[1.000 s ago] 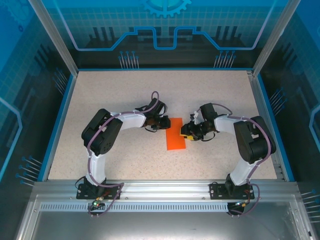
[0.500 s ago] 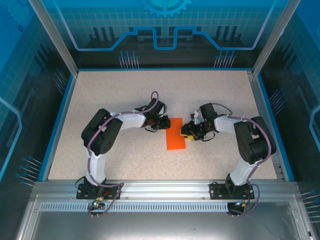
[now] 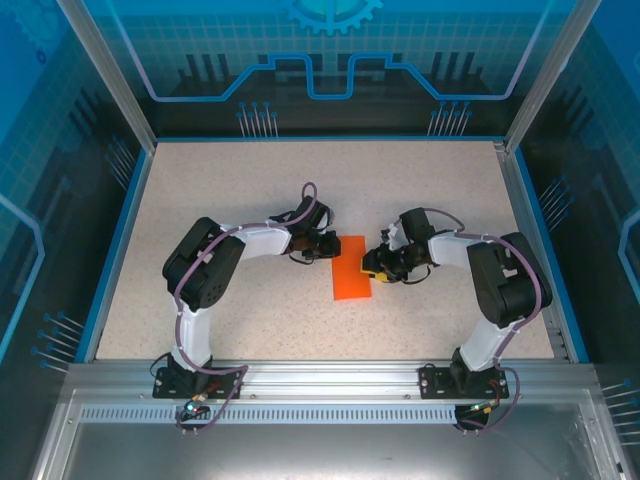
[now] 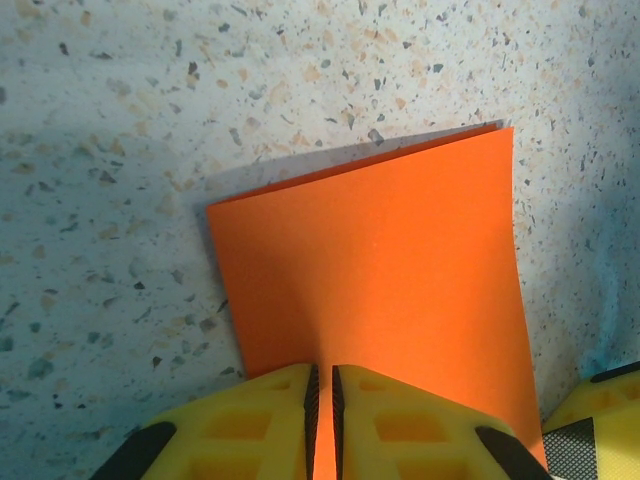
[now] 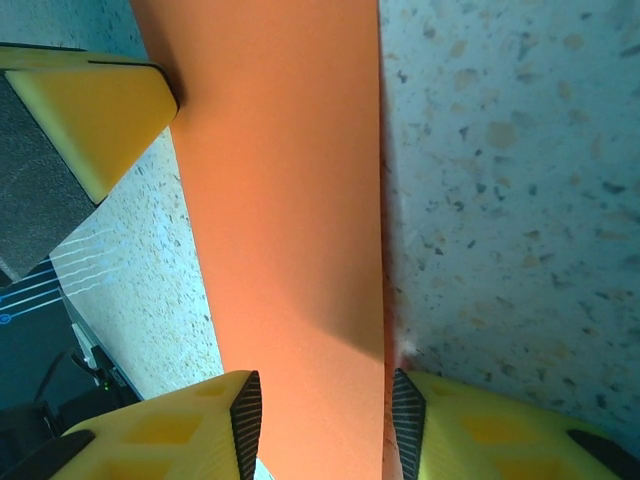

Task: Fold a paper plane with a square sheet of paper (pick it up from the middle)
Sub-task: Third fold the triangle at the center of the table.

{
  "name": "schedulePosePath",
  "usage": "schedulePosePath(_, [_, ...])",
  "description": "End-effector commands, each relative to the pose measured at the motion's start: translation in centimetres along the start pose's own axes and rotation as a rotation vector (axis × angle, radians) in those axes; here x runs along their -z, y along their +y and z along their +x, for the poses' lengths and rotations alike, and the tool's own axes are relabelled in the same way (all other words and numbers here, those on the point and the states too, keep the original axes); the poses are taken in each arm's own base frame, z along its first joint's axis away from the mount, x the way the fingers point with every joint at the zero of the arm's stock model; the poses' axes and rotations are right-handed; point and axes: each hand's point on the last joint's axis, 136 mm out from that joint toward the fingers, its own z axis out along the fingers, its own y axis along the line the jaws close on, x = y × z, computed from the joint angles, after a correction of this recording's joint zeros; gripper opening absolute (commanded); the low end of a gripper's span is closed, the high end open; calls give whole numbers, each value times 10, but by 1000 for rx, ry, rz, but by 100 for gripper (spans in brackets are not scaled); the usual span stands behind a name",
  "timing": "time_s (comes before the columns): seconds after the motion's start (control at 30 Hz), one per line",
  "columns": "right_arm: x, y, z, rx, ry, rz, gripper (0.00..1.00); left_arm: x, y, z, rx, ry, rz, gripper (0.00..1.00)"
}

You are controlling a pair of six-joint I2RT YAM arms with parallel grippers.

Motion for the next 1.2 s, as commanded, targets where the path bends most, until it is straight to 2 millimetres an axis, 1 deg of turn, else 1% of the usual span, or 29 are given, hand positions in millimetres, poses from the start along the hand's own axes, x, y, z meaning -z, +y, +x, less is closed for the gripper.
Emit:
schedulePosePath(0.0, [-2, 5, 4, -9, 19, -50, 40, -4, 10, 14, 11, 52, -11, 15])
schedulePosePath(0.13, [-1, 11, 1, -7, 12, -70, 36, -2, 8, 13, -6, 50, -5, 16])
schedulePosePath(0.3, [-1, 13, -6, -14, 6, -88, 36, 1, 5, 12, -34, 51, 3, 17])
schedulePosePath(0.37, [-1, 12, -9, -15, 4, -90, 35, 3, 2, 11, -49, 47, 13, 18])
schedulePosePath(0.43, [-2, 11, -11, -16, 8, -97, 32, 6, -2, 10, -67, 46, 21, 21])
schedulePosePath(0.5, [-3, 11, -13, -15, 16, -104, 28, 13, -8, 7, -80, 31, 38, 25])
schedulePosePath(0.57, [-4, 10, -13, -17, 24, -107, 25, 23, -19, 4, -104, 7, 63, 32])
schedulePosePath(0.6, [-4, 10, -13, -17, 24, -109, 24, 31, -24, 2, -114, -8, 73, 36])
schedulePosePath(0.7, [-3, 11, -13, -16, 24, -116, 21, 52, -41, 2, -170, -51, 88, 43])
schedulePosePath(0.77, [-2, 11, -13, -16, 25, -122, 16, 63, -51, 8, -225, -70, 64, 47])
schedulePosePath(0.87, [2, 12, -13, -17, 19, -123, 15, 72, -63, 30, -339, -79, -1, 52])
schedulePosePath(1.0, [4, 13, -13, -20, 18, -132, 15, 71, -75, 67, -502, -72, -105, 54])
schedulePosePath(1.17, [5, 13, -13, -21, 20, -138, 15, 66, -87, 99, -631, -83, -172, 56])
